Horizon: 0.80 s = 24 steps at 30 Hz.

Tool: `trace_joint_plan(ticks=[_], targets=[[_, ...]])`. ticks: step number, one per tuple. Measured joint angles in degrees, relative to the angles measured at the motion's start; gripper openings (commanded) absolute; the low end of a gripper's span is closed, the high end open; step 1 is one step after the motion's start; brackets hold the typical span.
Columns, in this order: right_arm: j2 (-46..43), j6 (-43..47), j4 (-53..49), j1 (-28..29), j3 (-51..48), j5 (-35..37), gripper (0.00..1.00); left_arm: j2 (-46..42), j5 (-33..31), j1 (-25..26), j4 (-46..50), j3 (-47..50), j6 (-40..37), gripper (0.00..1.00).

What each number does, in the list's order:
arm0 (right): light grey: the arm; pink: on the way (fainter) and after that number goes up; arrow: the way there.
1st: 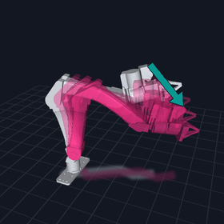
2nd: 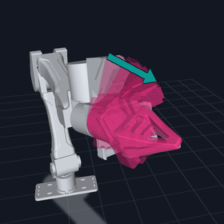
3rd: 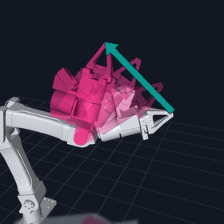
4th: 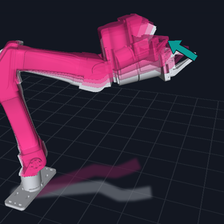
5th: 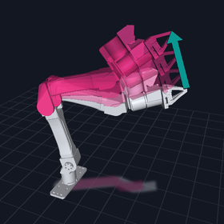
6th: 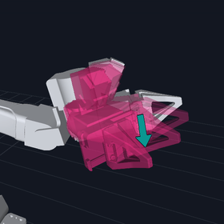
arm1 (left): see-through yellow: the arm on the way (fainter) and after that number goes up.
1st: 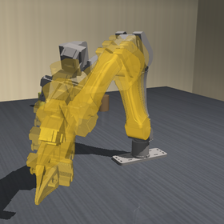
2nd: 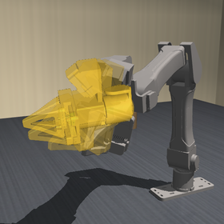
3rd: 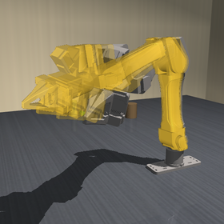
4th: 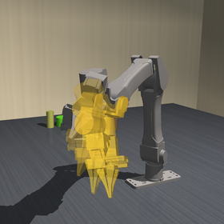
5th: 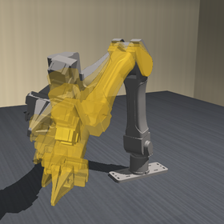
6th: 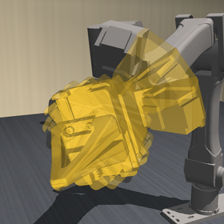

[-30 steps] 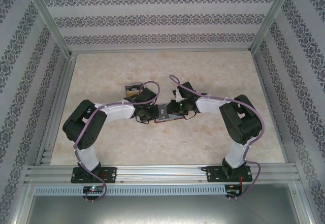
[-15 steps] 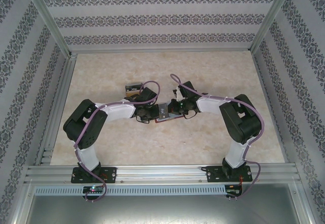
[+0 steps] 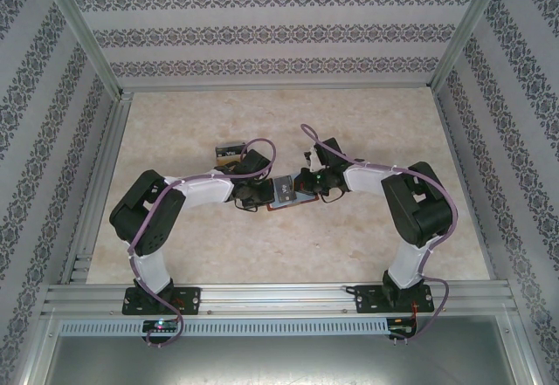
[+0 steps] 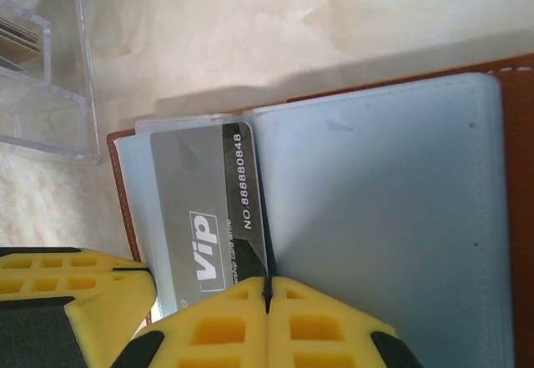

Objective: Take the credit cards out of the card holder

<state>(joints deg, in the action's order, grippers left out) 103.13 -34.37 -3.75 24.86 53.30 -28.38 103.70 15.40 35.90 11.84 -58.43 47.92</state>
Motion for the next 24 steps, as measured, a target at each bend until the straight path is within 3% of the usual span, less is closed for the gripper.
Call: trace_joint_plan(ticks=[3,18,24], targets=[[0.00,0.13,0.24,-0.02,-0.31,-0.92,0.32,0.20,0.04,0.00,0.17,-0.26,0.00,0.00],[1.70,0.00,2.38,0.02,-0.26,-4.24,0.24,0.63,0.44,0.00,0.76,-0.98,-0.02,0.00],[2.05,0.04,3.15,0.00,-0.26,-5.11,0.02,0.72,0.44,0.00,0.87,-1.07,-0.17,0.00]])
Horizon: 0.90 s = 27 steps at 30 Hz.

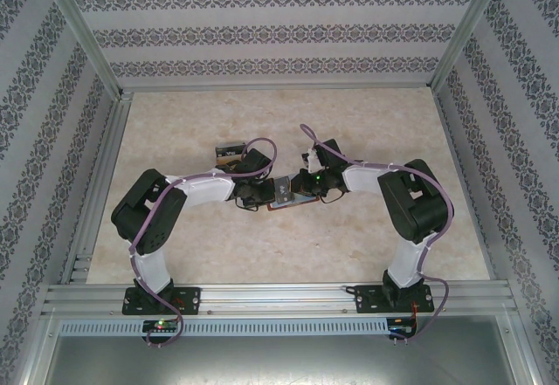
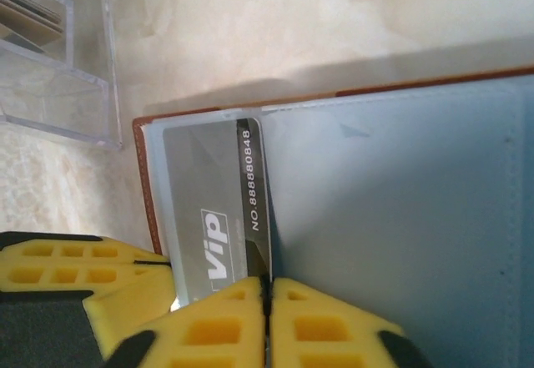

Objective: Take the credit cards out of the card holder

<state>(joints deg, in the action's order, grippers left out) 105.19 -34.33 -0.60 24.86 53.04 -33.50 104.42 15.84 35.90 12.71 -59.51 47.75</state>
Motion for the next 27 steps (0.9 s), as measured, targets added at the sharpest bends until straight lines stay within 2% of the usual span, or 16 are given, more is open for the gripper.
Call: trace_joint_plan(ticks=[7,15,22,25,27], targets=[[-0.66,0.24,0.83,-1.95,-1.07,-0.98,0.00,0.00,0.02,0.00,0.02,0.00,-0.15,0.00],[-5.53,2.58,0.15,-9.97,-5.03,-2.73,0.00,0.00,0.00,0.00,0.20,-0.04,-0.83,0.00],[-12.31,4.55,-1.90,-14.29,-7.39,-3.43,0.00,-0.28,-0.04,0.00,0.57,-0.04,-0.92,0.00],[-16.02,4.98,-3.48,-14.75,-7.48,-3.45,0.00,-1.88,-0.72,0.00,2.38,-0.04,-1.11,0.06],[-18.84,5.66,-4.74,-14.56,-7.39,-3.41,0.00,-4.46,-1.79,0.00,4.22,-0.07,-1.46,0.19]])
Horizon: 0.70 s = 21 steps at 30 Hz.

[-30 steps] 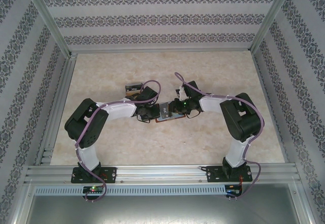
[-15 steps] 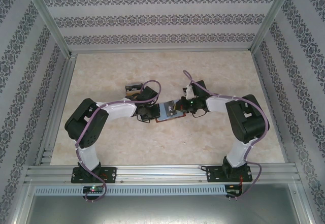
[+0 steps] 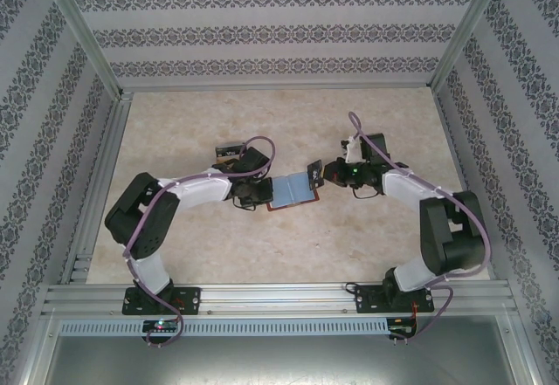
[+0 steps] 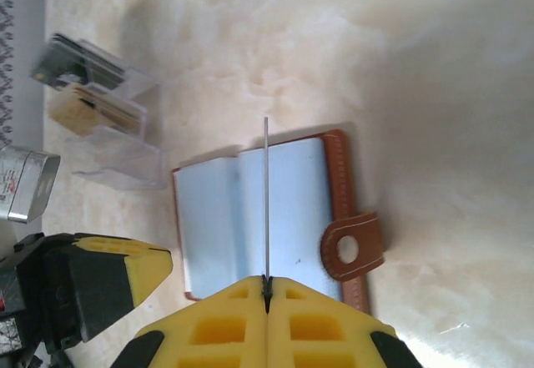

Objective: Take the credit cards out of the card holder

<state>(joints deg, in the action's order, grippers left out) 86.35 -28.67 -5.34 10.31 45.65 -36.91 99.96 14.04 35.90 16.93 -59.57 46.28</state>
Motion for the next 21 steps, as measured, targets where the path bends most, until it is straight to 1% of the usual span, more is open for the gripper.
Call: trace_joint_plan(ticks=[2,3,5,6,7,8,9,13,17,21], targets=[[-2.34,0.85,-1.77,0.48,0.81,0.55,0.00,-3.52,-1.75,-0.02,2.19,-0.50,-0.63,0.37],[-3.08,1.46,-2.82,0.90,1.57,1.05,0.00,-5.64,-2.78,-0.02,3.30,-1.01,-1.03,0.45],[-4.00,2.99,-5.07,2.54,3.91,2.40,0.00,-9.88,-5.29,-0.20,4.94,-1.81,-1.11,0.63],[-4.20,3.89,-6.16,3.65,5.33,3.30,0.00,-12.46,-6.64,-0.28,5.68,-1.99,-1.14,0.79],[-4.24,4.70,-6.84,4.63,6.56,4.11,0.00,-14.86,-8.04,-0.39,6.49,-2.03,-1.33,0.89],[-4.24,5.75,-7.63,5.97,8.13,5.18,0.00,-17.40,-9.70,-0.52,7.63,-2.08,-1.29,0.97],[-4.20,6.86,-8.26,7.32,9.66,6.16,0.00,-20.22,-11.65,-0.72,8.96,-2.08,-0.94,1.00],[-2.32,11.76,-10.67,12.33,16.63,10.23,0.00,-29.77,-19.23,-1.49,14.51,-1.81,0.24,1.00],[2.78,17.75,-10.84,16.65,23.67,13.66,0.00,-41.13,-26.45,-1.95,20.15,0.90,2.80,1.00],[8.90,26.80,-11.39,21.20,30.42,17.66,0.00,-52.26,-31.01,-2.29,24.92,5.09,4.98,1.00]])
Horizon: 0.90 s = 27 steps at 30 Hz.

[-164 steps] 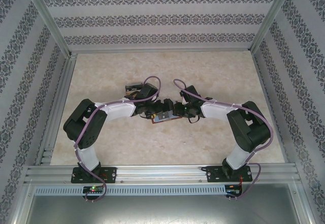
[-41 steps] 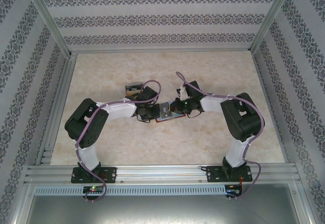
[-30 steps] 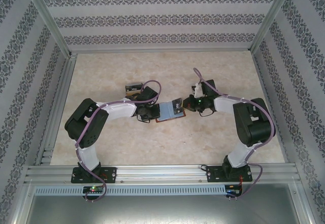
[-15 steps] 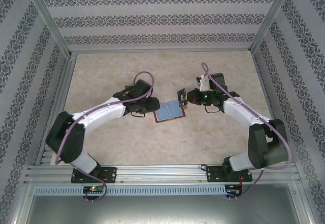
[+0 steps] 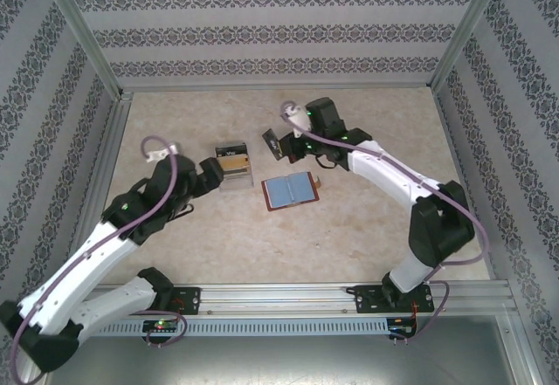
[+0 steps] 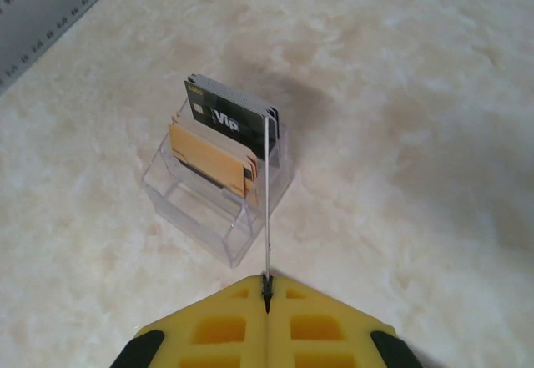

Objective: Take the credit cards out of the card holder

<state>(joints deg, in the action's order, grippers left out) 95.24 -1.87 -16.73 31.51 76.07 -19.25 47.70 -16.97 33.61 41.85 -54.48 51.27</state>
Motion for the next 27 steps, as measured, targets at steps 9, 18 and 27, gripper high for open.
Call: trace_joint_plan(ticks=[9,18,27], targets=[[12.33,24.30,-2.47,9.60,15.39,8.20,0.00,-16.90,-4.02,0.02,10.58,4.11,3.08,1.00],[21.68,42.97,-5.68,12.17,26.18,12.24,0.00,-22.16,-5.29,0.02,19.17,3.37,4.59,1.00],[26.40,53.68,-5.84,14.32,27.50,16.90,0.00,-22.34,-6.27,0.02,22.40,2.43,4.74,1.00]])
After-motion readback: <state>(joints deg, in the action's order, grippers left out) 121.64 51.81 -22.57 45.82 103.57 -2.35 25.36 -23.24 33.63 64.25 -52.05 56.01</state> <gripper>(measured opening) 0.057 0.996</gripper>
